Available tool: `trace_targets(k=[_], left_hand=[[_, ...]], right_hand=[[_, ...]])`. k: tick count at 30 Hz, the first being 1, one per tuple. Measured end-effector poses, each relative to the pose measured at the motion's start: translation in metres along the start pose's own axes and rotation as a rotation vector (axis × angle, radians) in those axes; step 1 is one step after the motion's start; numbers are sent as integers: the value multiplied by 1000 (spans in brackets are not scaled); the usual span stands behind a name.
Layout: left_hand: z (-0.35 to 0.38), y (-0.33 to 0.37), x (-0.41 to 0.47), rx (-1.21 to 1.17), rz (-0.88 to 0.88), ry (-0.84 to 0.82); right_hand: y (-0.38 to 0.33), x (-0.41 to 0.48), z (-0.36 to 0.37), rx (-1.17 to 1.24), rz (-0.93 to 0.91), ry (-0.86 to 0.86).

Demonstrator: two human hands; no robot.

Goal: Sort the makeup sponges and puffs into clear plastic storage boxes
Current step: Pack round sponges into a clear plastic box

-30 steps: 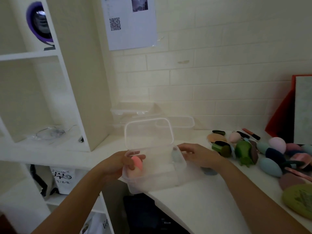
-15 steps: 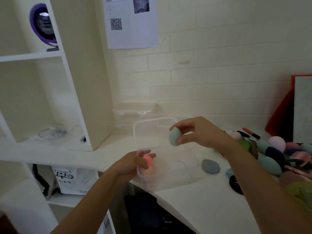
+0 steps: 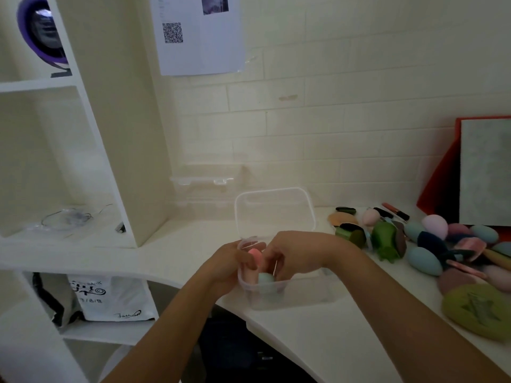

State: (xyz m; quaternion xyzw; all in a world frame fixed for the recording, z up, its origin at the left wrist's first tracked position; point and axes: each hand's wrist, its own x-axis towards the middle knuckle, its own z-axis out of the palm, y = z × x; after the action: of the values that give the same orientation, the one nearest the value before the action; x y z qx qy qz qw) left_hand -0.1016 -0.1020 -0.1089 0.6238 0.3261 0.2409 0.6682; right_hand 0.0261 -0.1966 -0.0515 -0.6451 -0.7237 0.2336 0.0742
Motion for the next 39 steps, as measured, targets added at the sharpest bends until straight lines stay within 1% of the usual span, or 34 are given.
trace_targets(k=[2, 4, 7, 10, 12, 15, 16, 18, 20, 23, 24, 25, 26, 27, 28, 29, 30, 31, 32, 34, 35, 36, 38, 39], left_hand=[[-2, 0, 2, 34, -5, -17], [-2, 0, 3, 30, 3, 17], [3, -2, -1, -45, 16, 69], [2, -4, -2, -133, 0, 104], [4, -8, 0, -164, -16, 128], [12, -9, -3, -150, 18, 189], [16, -10, -5, -161, 27, 183], [22, -12, -10, -170, 49, 179], [29, -17, -14, -142, 72, 280], [41, -21, -22, -81, 184, 420], [42, -22, -25, -30, 270, 476], [42, -23, -30, 44, 404, 522], [41, -23, -33, 139, 582, 538], [39, -22, -37, 237, 737, 505], [37, -22, -38, 332, 842, 426], [36, -22, -38, 413, 905, 317], [34, -21, -38, 474, 924, 194], [33, -18, -38, 534, 908, 79], [33, -16, -39, 629, 876, -2], [34, -12, -39, 850, 870, -64], [33, -11, -38, 932, 882, -77], [33, -10, -38, 984, 889, -89], [34, -7, -36, 1027, 883, -111], [35, -6, -35, 1049, 864, -127]], right_hand=[[-1, 1, 3, 22, 14, 15], [-4, 1, 7, 18, 25, 30], [-7, 5, 15, -26, 33, 66], [-7, 10, 23, 27, 43, 113], [-7, 10, 25, 134, 82, 97], [-9, 2, 19, 230, 128, 52], [-8, -1, 17, 256, 135, 36], [-6, -9, 14, 264, 162, 13], [-4, -14, 15, 204, 205, 27], [-4, -17, 21, 96, 263, 112], [-3, -18, 23, 97, 270, 131], [-5, -21, 25, 107, 267, 145], [-5, -25, 25, 118, 263, 155], [-6, -30, 25, 132, 255, 163], [-5, -36, 25, 150, 245, 155], [-4, -41, 25, 173, 233, 146], [-3, -47, 25, 181, 221, 141], [-2, -53, 23, 186, 211, 147], [1, -59, 21, 206, 200, 165], [6, -75, 13, 327, 186, 236], [10, -84, 8, 390, 191, 313], [16, -93, 2, 442, 214, 426], [30, -111, -6, 517, 308, 685], [38, -119, -8, 541, 363, 784]])
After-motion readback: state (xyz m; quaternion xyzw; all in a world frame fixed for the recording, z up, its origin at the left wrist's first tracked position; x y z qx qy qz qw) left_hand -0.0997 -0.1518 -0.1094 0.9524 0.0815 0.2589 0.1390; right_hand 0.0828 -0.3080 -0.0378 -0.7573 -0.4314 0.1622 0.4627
